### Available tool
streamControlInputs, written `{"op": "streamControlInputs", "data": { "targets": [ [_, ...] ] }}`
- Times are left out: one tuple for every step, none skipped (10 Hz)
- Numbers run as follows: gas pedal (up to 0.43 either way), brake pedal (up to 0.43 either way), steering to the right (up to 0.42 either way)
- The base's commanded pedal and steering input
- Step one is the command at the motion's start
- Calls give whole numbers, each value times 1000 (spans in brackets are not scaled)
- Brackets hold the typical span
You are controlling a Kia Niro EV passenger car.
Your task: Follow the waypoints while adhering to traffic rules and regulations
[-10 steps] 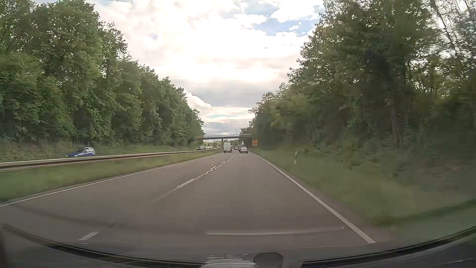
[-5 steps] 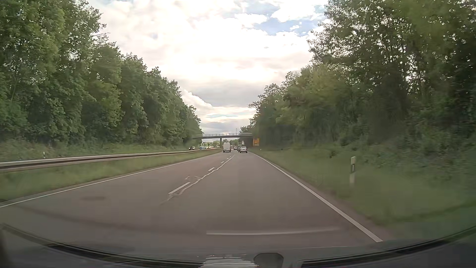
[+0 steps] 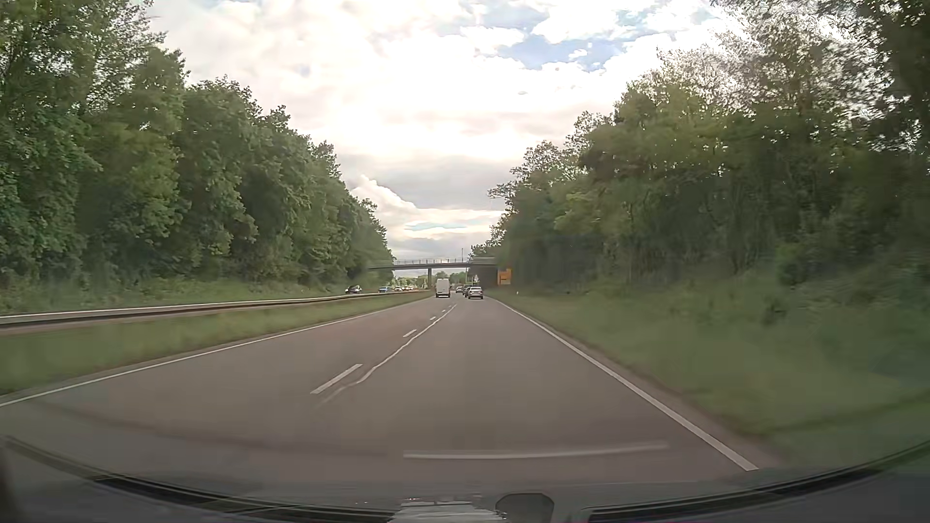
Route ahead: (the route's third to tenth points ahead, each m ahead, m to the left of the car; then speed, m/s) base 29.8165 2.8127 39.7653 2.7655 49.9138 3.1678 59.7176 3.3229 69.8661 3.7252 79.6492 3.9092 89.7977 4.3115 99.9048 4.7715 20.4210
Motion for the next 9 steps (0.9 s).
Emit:
{"op": "streamControlInputs", "data": {
  "targets": [
    [0,0,1],
    [0,0,1],
    [0,0,0],
    [20,0,1],
    [39,0,1],
    [39,0,1],
    [47,0,1],
    [47,0,1],
    [47,0,1]
  ]
}}
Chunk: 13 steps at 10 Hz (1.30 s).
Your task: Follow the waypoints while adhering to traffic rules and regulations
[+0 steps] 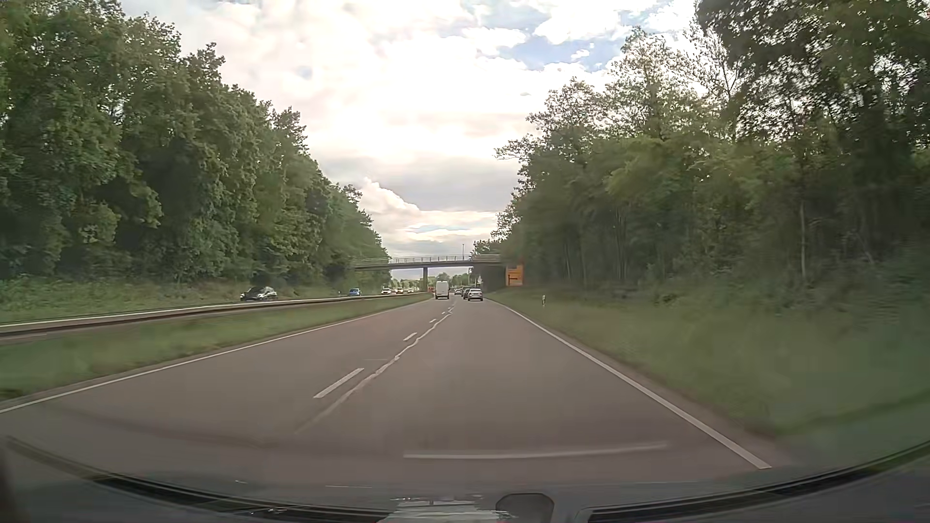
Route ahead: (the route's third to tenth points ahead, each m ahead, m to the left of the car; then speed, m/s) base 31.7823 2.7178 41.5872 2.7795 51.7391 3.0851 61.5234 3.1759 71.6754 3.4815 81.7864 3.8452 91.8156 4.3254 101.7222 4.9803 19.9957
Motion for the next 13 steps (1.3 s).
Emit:
{"op": "streamControlInputs", "data": {
  "targets": [
    [47,0,1],
    [47,0,1],
    [47,0,1],
    [47,0,1],
    [47,0,0],
    [59,0,1],
    [67,0,0],
    [79,0,0],
    [79,0,0],
    [79,0,0],
    [79,0,0],
    [79,0,0],
    [79,0,0]
  ]
}}
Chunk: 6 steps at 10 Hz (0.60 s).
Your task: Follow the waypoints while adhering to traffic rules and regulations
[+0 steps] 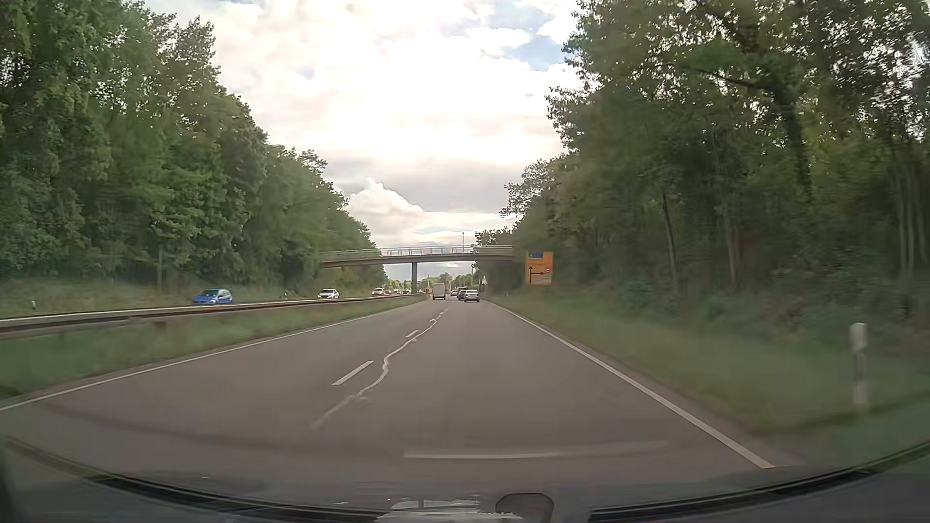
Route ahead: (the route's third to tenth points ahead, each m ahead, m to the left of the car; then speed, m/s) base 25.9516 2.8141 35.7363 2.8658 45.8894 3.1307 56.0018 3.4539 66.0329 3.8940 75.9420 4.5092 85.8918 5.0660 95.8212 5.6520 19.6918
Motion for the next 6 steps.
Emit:
{"op": "streamControlInputs", "data": {
  "targets": [
    [79,0,0],
    [79,0,0],
    [79,0,0],
    [79,0,-1],
    [79,0,-1],
    [79,0,-1]
  ]
}}
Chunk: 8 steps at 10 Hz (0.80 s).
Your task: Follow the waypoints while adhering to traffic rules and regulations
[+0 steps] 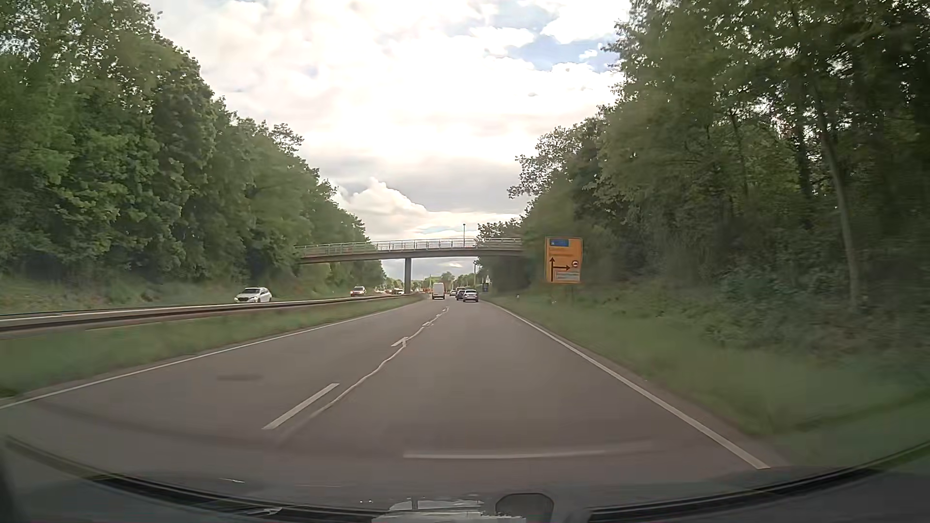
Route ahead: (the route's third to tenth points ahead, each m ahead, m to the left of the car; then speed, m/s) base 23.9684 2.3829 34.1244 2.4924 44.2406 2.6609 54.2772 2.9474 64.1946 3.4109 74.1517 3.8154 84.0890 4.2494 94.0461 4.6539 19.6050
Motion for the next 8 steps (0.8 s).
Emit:
{"op": "streamControlInputs", "data": {
  "targets": [
    [79,0,-1],
    [87,0,-1],
    [87,0,-1],
    [87,0,-1],
    [87,0,-1],
    [87,0,-1],
    [87,0,-1],
    [87,0,-1]
  ]
}}
